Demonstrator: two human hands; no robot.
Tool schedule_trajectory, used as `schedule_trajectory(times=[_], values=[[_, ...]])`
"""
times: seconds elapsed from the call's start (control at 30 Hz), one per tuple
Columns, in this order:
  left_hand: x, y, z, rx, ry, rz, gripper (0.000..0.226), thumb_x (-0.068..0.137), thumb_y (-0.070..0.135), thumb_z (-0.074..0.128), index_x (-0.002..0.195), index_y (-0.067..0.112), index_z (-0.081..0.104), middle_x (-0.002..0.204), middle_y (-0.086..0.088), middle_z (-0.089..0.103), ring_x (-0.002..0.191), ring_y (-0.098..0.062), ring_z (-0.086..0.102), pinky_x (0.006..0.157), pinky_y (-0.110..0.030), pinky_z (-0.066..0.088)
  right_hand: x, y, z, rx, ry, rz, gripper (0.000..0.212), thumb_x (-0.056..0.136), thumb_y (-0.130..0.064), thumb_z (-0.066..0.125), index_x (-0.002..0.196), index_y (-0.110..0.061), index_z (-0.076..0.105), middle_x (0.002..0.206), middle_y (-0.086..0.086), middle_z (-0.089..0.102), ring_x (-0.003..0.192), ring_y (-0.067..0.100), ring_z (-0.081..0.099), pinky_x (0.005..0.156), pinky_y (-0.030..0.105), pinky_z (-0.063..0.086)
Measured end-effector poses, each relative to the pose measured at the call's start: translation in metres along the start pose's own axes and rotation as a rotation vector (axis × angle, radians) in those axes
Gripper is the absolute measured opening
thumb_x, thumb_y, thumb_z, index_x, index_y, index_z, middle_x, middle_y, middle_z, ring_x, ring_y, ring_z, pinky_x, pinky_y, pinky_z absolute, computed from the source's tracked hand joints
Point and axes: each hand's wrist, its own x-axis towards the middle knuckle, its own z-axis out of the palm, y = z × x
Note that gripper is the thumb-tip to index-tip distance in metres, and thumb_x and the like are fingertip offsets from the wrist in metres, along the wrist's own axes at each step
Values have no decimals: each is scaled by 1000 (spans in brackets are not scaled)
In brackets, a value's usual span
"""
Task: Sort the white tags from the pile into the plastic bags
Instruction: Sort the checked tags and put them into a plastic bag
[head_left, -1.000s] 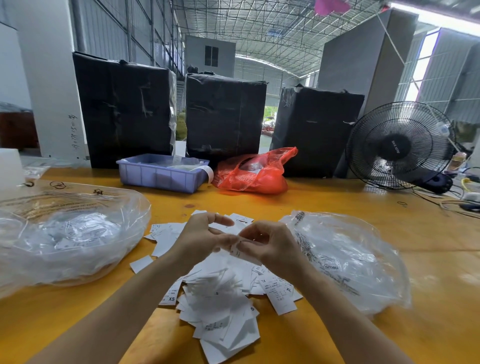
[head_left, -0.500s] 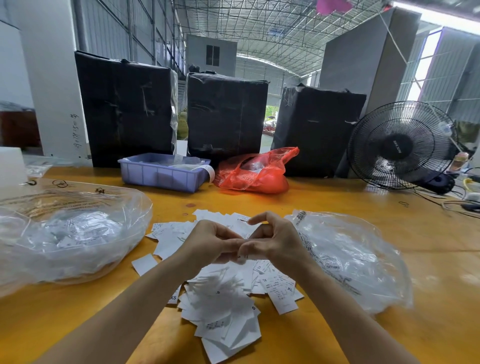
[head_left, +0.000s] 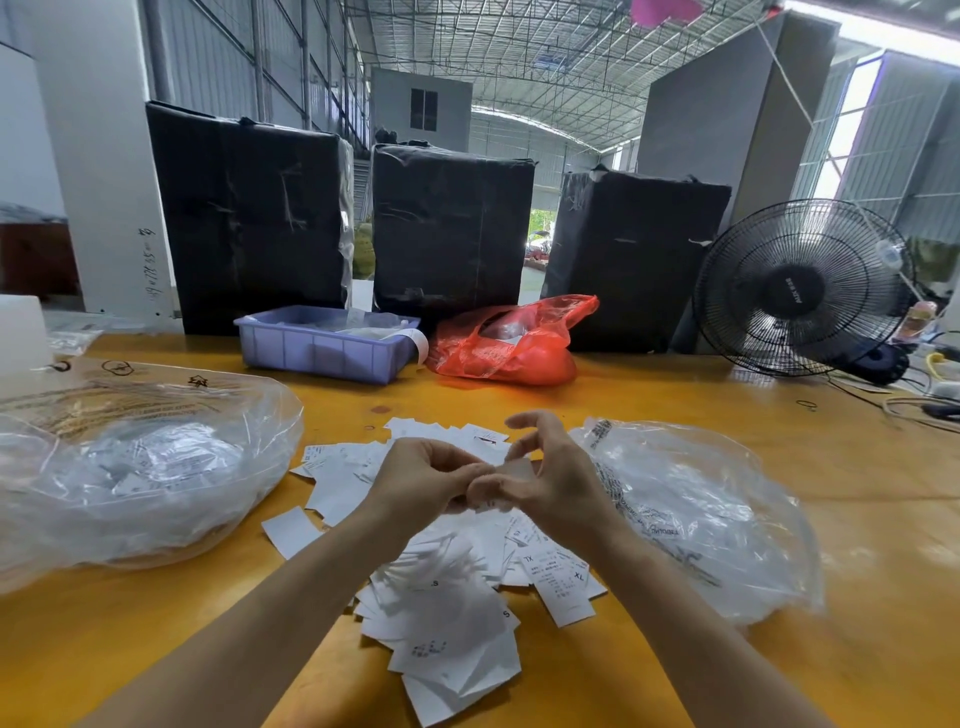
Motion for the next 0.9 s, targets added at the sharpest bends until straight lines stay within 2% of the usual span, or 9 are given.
schedule_trajectory(times=[0.1, 0.23, 0.33, 0.53, 0.6, 0.67, 0.77, 0.9], values=[[4, 0, -1, -134, 139, -2, 8, 81, 8, 71, 73, 8, 71, 73, -14, 71, 65, -18, 65, 65, -25, 54, 0, -2, 2, 50, 48, 4, 70, 67, -33, 80, 125, -12, 47, 99, -2, 58, 73, 14, 67, 66, 26, 58], [3, 0, 0, -305, 139, -72, 6, 80, 4, 69, 82, -1, 70, 76, -17, 70, 62, -18, 68, 58, -23, 56, -2, -1, 12, 71, 15, -3, 66, 74, -22, 79, 131, -8, 49, 107, 9, 64, 85, 26, 69, 79, 42, 57], [3, -1, 5, -365, 156, -112, 7, 81, 6, 69, 84, 0, 70, 78, -15, 70, 67, -21, 66, 62, -29, 55, -3, -2, 19, 23, 12, -22, 56, 77, -18, 78, 128, -8, 55, 113, 10, 63, 87, 28, 66, 81, 43, 55], [3, 0, 6, -528, 270, -187, 3, 79, 8, 72, 78, 6, 70, 73, -11, 68, 67, -22, 63, 61, -29, 52, -3, -2, 21, 110, 14, 3, 46, 76, -12, 78, 120, -9, 62, 112, 7, 61, 86, 24, 68, 80, 39, 57], [4, 0, 5, -546, 299, -202, 6, 77, 10, 73, 80, 6, 70, 76, -12, 67, 67, -22, 62, 57, -28, 53, -3, -2, 21, 154, 23, 42, 40, 76, -10, 77, 113, -6, 65, 109, 9, 65, 79, 24, 70, 77, 38, 58], [4, 0, 3, -543, 314, -215, 11, 77, 11, 74, 84, 5, 70, 81, -13, 68, 70, -22, 62, 58, -29, 53, -3, -3, 20, 211, 24, 62, 28, 76, -8, 76, 103, -9, 68, 99, 10, 69, 70, 22, 71, 72, 36, 59], [3, 2, 3, -564, 240, -240, 18, 77, 12, 73, 91, 1, 67, 84, -14, 69, 73, -25, 64, 63, -31, 52, -1, -1, 18, 342, 62, 155, 17, 78, -8, 75, 92, -14, 67, 84, 5, 69, 68, 17, 67, 69, 32, 56], [3, 6, 2, -401, 74, -310, 19, 79, 29, 71, 86, 12, 67, 73, -4, 72, 63, -16, 64, 59, -26, 45, 2, 3, 10, 545, 120, 338, 17, 77, 0, 72, 89, -11, 66, 80, 7, 68, 70, 16, 63, 67, 26, 50]])
